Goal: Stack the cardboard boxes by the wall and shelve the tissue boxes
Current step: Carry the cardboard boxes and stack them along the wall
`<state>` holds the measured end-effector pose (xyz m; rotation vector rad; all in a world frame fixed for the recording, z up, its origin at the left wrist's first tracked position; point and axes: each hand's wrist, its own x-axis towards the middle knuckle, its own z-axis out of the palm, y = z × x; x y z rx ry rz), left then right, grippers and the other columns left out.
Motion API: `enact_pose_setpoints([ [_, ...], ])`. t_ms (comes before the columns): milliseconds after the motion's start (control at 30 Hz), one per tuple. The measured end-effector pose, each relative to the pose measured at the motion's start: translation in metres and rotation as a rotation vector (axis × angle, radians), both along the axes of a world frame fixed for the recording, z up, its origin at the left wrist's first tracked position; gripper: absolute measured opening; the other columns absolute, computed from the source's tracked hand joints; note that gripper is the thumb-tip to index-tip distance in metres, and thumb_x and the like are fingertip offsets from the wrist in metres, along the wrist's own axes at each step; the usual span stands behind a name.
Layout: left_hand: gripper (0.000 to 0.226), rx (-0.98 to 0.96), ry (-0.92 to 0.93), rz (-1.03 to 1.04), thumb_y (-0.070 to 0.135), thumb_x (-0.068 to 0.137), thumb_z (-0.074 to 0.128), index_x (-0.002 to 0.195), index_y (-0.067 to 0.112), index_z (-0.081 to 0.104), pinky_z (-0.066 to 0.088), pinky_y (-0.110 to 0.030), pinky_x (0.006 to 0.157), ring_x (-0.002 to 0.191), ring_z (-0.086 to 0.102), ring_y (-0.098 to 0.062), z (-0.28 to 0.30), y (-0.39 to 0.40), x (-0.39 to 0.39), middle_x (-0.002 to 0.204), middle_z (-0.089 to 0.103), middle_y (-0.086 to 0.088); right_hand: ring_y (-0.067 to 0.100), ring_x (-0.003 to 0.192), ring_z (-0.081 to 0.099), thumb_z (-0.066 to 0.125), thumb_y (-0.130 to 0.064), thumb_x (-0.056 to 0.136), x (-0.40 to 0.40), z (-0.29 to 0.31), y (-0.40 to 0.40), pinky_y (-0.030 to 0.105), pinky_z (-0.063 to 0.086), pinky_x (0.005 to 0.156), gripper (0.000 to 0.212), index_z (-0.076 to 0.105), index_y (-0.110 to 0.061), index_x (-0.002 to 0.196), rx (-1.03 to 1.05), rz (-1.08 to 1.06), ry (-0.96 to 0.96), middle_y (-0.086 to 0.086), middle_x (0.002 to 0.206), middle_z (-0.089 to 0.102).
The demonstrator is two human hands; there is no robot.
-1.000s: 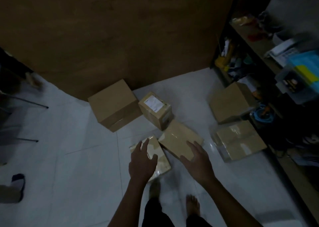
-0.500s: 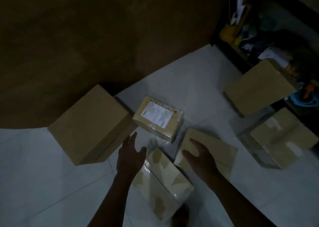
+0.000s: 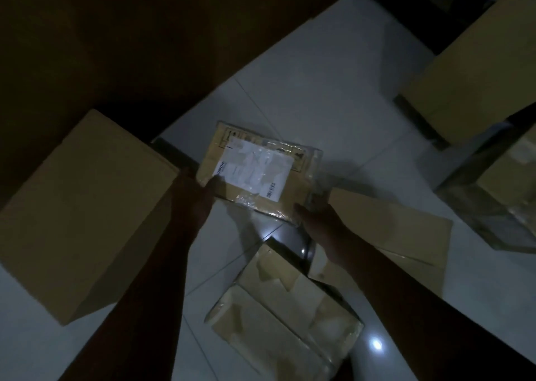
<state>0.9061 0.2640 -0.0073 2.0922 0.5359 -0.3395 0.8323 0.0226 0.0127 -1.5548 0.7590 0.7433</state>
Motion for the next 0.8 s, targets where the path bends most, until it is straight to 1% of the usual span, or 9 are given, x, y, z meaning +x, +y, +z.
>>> enact_pose_setpoints([
  [100, 0.067, -0.049, 0.062, 0.002, 0.052, 0.078, 0.082, 0.132, 0.017, 0.063, 0.061, -0.034, 0.084, 0.106, 0.071, -0.017, -0.006, -0.007, 0.001, 0.122, 0.071, -0.001, 0.018, 0.108, 0.056, 0.066, -0.023, 0.083, -0.001, -0.003, 0.0, 0.026, 0.046, 0.079, 0.066, 0.045, -0.023, 0.146, 0.111, -0.076, 0.019, 0.002, 0.13, 0.057],
  [167, 0.069, -0.097, 0.114, -0.016, 0.063, 0.073, 0.081, 0.13, 0.027, 0.066, 0.06, -0.044, 0.089, 0.107, 0.071, -0.018, -0.004, -0.009, -0.008, 0.12, 0.072, 0.003, 0.023, 0.115, 0.057, 0.067, -0.027, 0.081, -0.006, 0.006, -0.004, 0.037, 0.051, 0.092, 0.064, 0.048, -0.031, 0.142, 0.143, -0.135, 0.028, 0.001, 0.129, 0.06],
  [233, 0.064, -0.14, 0.137, -0.026, 0.059, 0.074, 0.081, 0.129, 0.03, 0.066, 0.061, -0.046, 0.089, 0.106, 0.072, -0.016, 0.007, -0.014, -0.023, 0.119, 0.073, 0.005, 0.025, 0.12, 0.057, 0.066, -0.033, 0.074, -0.016, 0.019, -0.013, 0.047, 0.046, 0.106, 0.066, 0.051, -0.033, 0.139, 0.16, -0.173, 0.046, 0.0, 0.131, 0.061],
  [333, 0.055, -0.176, 0.118, 0.017, 0.038, 0.084, 0.08, 0.133, 0.022, 0.061, 0.062, -0.037, 0.079, 0.103, 0.072, -0.015, 0.043, -0.032, -0.05, 0.121, 0.071, 0.001, 0.023, 0.121, 0.055, 0.061, -0.038, 0.065, -0.04, 0.046, -0.03, 0.048, 0.043, 0.108, 0.075, 0.052, -0.03, 0.139, 0.157, -0.221, 0.053, 0.0, 0.133, 0.06],
  [500, 0.05, -0.198, -0.042, 0.048, 0.035, 0.087, 0.078, 0.127, 0.02, 0.052, 0.061, -0.032, 0.075, 0.104, 0.071, -0.019, 0.149, -0.068, -0.099, 0.12, 0.068, -0.001, 0.022, 0.113, 0.063, 0.056, -0.014, 0.081, -0.091, 0.12, -0.048, 0.049, 0.051, 0.101, 0.053, 0.058, -0.029, 0.132, 0.198, -0.411, -0.038, -0.002, 0.123, 0.067],
  [533, 0.05, -0.201, -0.058, 0.033, 0.037, 0.087, 0.078, 0.126, 0.02, 0.051, 0.06, -0.032, 0.076, 0.105, 0.071, -0.019, 0.174, -0.075, -0.108, 0.119, 0.069, -0.001, 0.023, 0.112, 0.065, 0.056, -0.016, 0.075, -0.101, 0.138, -0.052, 0.05, 0.052, 0.099, 0.057, 0.06, -0.028, 0.13, 0.208, -0.454, -0.052, -0.001, 0.121, 0.07],
  [600, 0.058, -0.257, -0.062, 0.032, 0.044, 0.082, 0.083, 0.124, 0.021, 0.052, 0.061, -0.045, 0.084, 0.108, 0.071, -0.024, 0.22, -0.09, -0.125, 0.121, 0.069, -0.004, 0.023, 0.11, 0.067, 0.056, -0.018, 0.067, -0.125, 0.184, -0.066, 0.047, 0.055, 0.096, 0.061, 0.063, -0.028, 0.127, 0.22, -0.528, -0.081, 0.0, 0.118, 0.072],
  [667, 0.072, -0.295, -0.056, 0.034, 0.049, 0.07, 0.091, 0.124, 0.019, 0.055, 0.058, -0.058, 0.088, 0.11, 0.071, -0.029, 0.266, -0.108, -0.146, 0.123, 0.07, -0.007, 0.021, 0.109, 0.067, 0.059, -0.018, 0.073, -0.156, 0.233, -0.086, 0.042, 0.055, 0.096, 0.052, 0.065, -0.027, 0.124, 0.218, -0.593, -0.123, 0.0, 0.116, 0.073],
  [800, 0.076, -0.322, -0.054, -0.09, 0.046, 0.062, 0.096, 0.124, 0.022, 0.058, 0.06, -0.057, 0.085, 0.106, 0.073, -0.028, 0.357, -0.163, -0.204, 0.12, 0.072, -0.004, 0.019, 0.107, 0.068, 0.064, -0.024, 0.081, -0.234, 0.323, -0.146, 0.04, 0.052, 0.099, 0.035, 0.071, -0.023, 0.115, 0.185, -0.695, -0.195, -0.003, 0.112, 0.075],
])
